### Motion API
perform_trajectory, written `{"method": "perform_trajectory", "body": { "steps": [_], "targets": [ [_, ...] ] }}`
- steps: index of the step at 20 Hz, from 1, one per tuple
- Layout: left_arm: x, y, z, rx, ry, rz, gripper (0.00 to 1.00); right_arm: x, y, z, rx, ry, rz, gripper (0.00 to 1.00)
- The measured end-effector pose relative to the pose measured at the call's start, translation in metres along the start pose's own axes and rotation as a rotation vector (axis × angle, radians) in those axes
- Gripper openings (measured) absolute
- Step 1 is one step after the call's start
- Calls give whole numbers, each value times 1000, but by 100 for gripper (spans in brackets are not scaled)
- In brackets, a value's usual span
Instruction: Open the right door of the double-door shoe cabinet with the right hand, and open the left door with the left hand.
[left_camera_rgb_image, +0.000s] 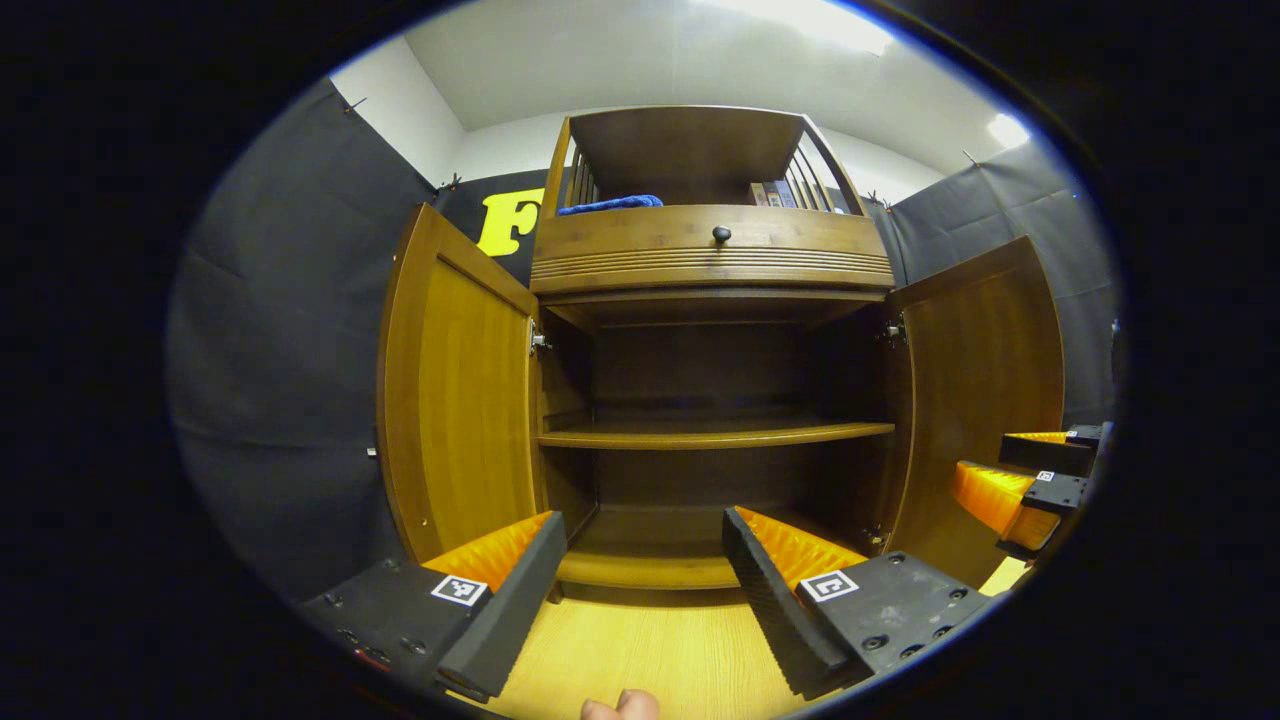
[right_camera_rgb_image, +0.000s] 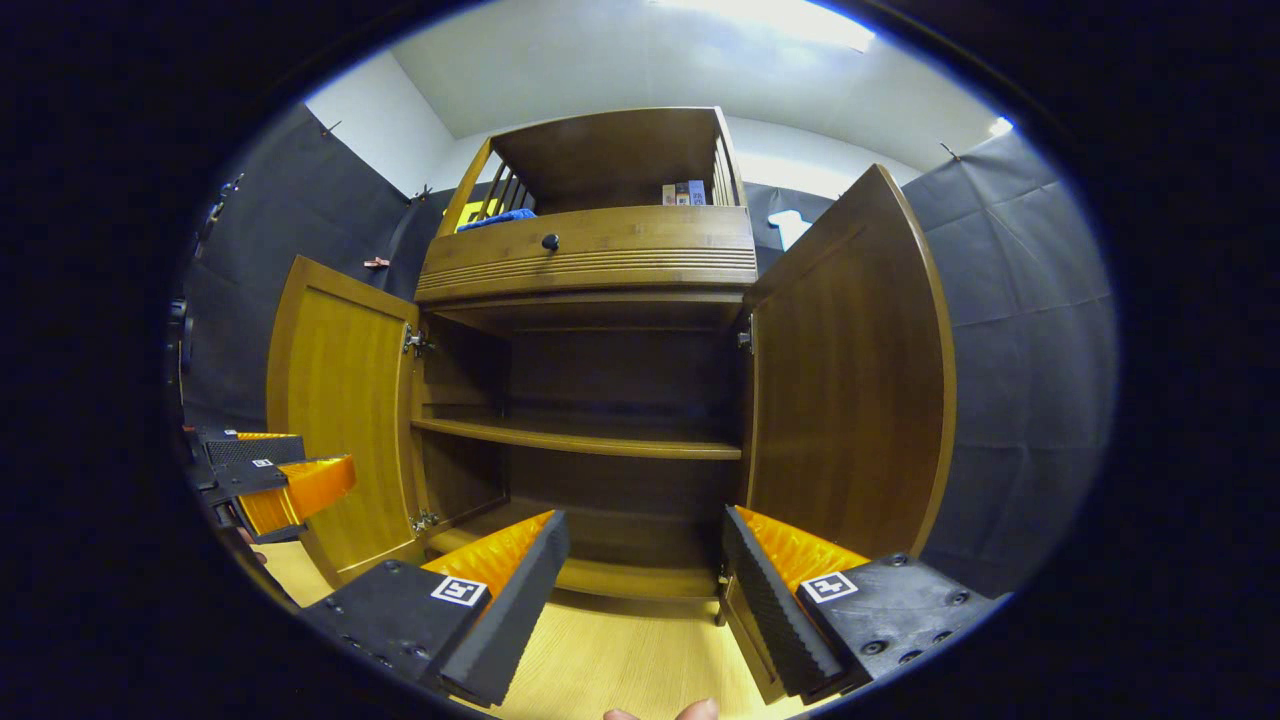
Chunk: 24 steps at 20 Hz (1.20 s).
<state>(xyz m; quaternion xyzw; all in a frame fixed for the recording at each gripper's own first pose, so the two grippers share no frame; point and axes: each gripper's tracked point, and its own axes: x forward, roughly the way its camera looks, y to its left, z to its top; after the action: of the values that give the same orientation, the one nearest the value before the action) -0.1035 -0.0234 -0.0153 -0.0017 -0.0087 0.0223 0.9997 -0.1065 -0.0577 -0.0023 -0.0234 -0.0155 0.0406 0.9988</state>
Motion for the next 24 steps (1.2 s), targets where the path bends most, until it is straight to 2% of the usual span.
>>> {"method": "perform_trajectory", "body": {
  "steps": [3, 9, 10, 11, 16, 17, 20, 23, 24],
  "targets": [
    [-1, 0, 1, -2, -2, 1, 98, 0, -1, 0, 2, 0, -1, 100],
    [-1, 0, 2, 1, -1, 2, 100, 0, -1, 0, 4, 1, -1, 100],
    [-2, 0, 1, 1, -1, 2, 98, 0, -2, 0, 3, 1, -2, 98],
    [-1, 0, 1, -1, -1, 1, 98, 0, -2, 0, 3, 0, -3, 100],
    [-1, -1, 2, 0, -1, 0, 100, -1, -2, 0, 4, 1, -4, 98],
    [-2, -1, 2, 0, -1, 0, 100, 0, -2, 1, 4, 0, -3, 100],
    [-2, -1, 2, -2, -3, 2, 100, -1, -2, 1, 3, -1, -2, 98],
    [-2, -1, 3, 0, -1, 2, 98, -1, -2, 1, 5, 0, -2, 100],
    [-2, -1, 2, 0, -2, 1, 100, -1, -2, 1, 5, 0, -3, 98]
  ]
}}
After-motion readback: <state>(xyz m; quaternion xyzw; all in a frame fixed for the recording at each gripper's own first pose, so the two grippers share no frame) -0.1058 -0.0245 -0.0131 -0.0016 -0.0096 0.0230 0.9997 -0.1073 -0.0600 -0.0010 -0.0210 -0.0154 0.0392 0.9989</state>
